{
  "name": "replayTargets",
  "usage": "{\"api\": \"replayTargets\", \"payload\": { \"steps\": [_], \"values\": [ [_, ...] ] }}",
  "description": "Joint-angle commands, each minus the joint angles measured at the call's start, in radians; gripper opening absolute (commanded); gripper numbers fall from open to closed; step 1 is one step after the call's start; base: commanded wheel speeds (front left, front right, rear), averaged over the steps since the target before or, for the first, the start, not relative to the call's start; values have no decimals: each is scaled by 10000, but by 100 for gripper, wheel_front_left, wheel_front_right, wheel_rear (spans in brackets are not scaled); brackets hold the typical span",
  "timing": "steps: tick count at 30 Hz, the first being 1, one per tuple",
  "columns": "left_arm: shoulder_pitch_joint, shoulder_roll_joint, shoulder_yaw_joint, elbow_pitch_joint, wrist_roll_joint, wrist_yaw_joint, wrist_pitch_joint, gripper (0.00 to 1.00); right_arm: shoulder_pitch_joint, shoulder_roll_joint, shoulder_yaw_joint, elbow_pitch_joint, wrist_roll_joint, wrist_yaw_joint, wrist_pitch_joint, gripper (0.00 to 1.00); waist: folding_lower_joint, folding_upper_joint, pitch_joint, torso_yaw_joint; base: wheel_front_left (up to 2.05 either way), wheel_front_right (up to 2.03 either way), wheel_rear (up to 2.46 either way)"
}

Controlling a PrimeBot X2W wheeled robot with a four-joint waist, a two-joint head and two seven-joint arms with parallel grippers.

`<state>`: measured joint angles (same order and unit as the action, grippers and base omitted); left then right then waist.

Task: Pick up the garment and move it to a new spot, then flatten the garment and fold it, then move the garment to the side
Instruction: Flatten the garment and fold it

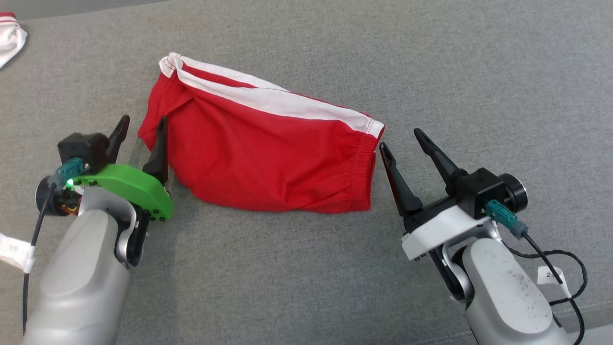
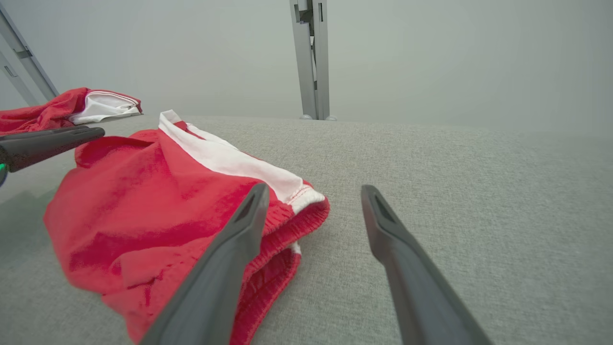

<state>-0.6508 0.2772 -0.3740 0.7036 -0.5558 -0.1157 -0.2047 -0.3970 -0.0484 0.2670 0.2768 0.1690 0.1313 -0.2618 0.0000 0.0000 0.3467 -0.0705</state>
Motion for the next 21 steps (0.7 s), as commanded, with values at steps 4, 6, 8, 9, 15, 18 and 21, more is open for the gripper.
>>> {"api": "replayTargets", "payload": {
  "steps": [4, 6, 8, 9, 15, 18, 21],
  "values": [
    [534, 188, 120, 30, -321, -39, 215, 100, 591, -39, -240, -335, -339, -11, -46, 100, 0, 0, -530, 5, 0, 0, 0],
    [646, 213, 188, 47, -456, -40, 339, 100, 764, -37, -306, -515, -464, -11, -47, 100, 0, 0, -564, -72, 0, 0, 0],
    [676, 282, 229, 74, -543, -49, 476, 100, 934, -40, -332, -685, -570, -11, -45, 100, 0, 0, -530, -187, 0, 0, 0],
    [659, 327, 240, 87, -584, -48, 536, 100, 989, -38, -332, -771, -604, -11, -45, 100, 0, 0, -496, -249, 0, 0, 0],
    [191, 535, 126, 177, -801, -75, 1127, 100, 1219, -37, -288, -1043, -729, -11, -47, 100, 0, 0, -182, -634, 0, 0, 0],
    [28, 658, 110, 308, -884, -88, 1380, 100, 1193, -35, -248, -1126, -688, -11, -45, 100, 0, 0, -35, -800, 0, 0, 0],
    [-114, 732, 91, 516, -970, -96, 1696, 100, 1152, -35, -242, -1206, -632, -11, -47, 100, 0, 0, 106, -945, 0, 0, 0]
  ]
}}
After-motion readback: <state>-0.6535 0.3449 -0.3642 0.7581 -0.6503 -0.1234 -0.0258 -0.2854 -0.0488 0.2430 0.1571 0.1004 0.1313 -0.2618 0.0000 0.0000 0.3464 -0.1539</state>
